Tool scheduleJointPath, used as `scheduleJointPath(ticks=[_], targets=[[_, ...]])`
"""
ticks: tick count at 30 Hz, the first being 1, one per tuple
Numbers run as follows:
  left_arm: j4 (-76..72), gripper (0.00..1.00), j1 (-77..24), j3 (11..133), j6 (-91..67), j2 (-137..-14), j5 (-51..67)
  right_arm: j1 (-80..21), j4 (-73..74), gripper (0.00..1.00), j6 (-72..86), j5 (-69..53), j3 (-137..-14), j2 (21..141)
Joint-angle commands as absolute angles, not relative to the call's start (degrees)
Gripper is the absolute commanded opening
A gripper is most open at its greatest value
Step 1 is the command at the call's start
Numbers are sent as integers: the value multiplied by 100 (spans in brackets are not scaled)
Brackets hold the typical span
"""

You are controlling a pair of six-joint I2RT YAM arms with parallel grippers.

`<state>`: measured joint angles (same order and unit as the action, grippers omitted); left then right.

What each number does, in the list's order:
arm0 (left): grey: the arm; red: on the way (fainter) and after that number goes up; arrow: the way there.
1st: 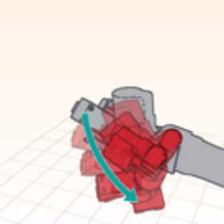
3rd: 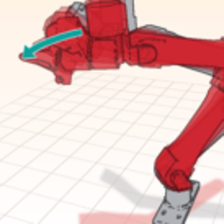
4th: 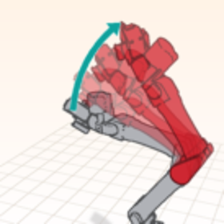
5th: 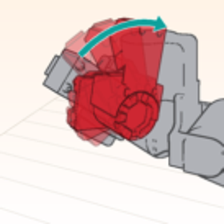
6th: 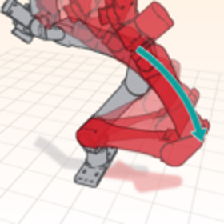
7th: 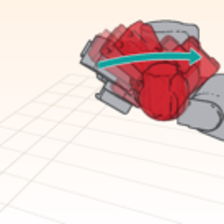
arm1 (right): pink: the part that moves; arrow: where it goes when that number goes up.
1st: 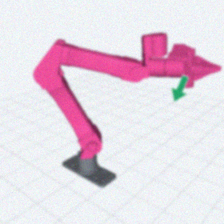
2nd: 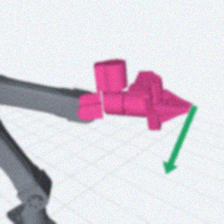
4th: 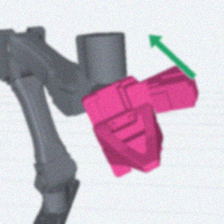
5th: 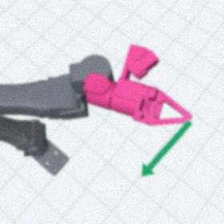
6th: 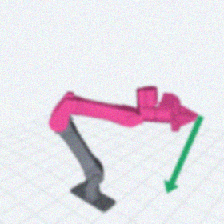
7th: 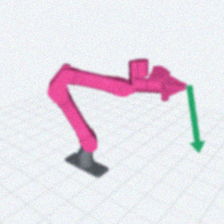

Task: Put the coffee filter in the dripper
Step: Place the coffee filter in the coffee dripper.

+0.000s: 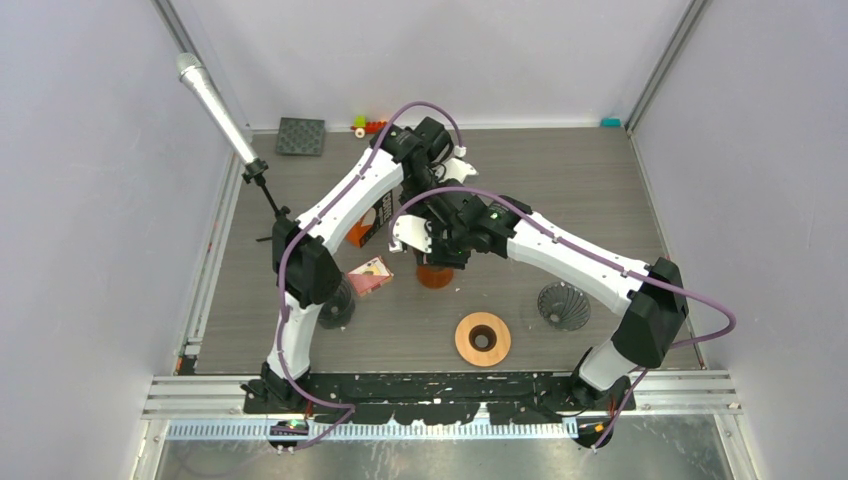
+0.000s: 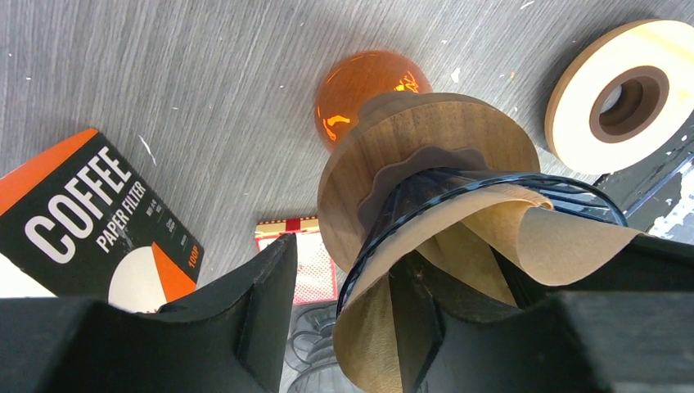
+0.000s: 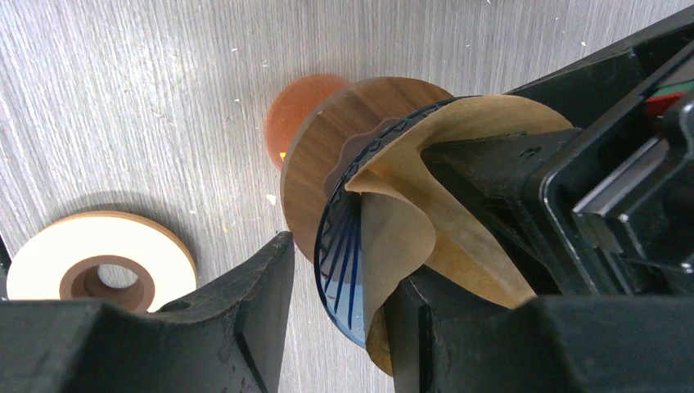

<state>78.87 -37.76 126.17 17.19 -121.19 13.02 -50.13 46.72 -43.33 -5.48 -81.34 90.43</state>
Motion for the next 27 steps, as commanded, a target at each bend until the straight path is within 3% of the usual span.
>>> scheduleJointPath(ticks=[1, 19, 27], targets=[[7886, 47, -3761, 12804, 1913, -12007, 1091, -5001, 4690, 48, -4236, -637, -8273, 8930], [8049, 53, -3753, 13148, 1908, -11896, 941, -5001, 4944, 49, -4115, -816, -8583, 8706], [8055, 57, -3754, 13220, 1863, -11779, 971, -5001, 4875, 64, -3823, -873, -8708, 8562]])
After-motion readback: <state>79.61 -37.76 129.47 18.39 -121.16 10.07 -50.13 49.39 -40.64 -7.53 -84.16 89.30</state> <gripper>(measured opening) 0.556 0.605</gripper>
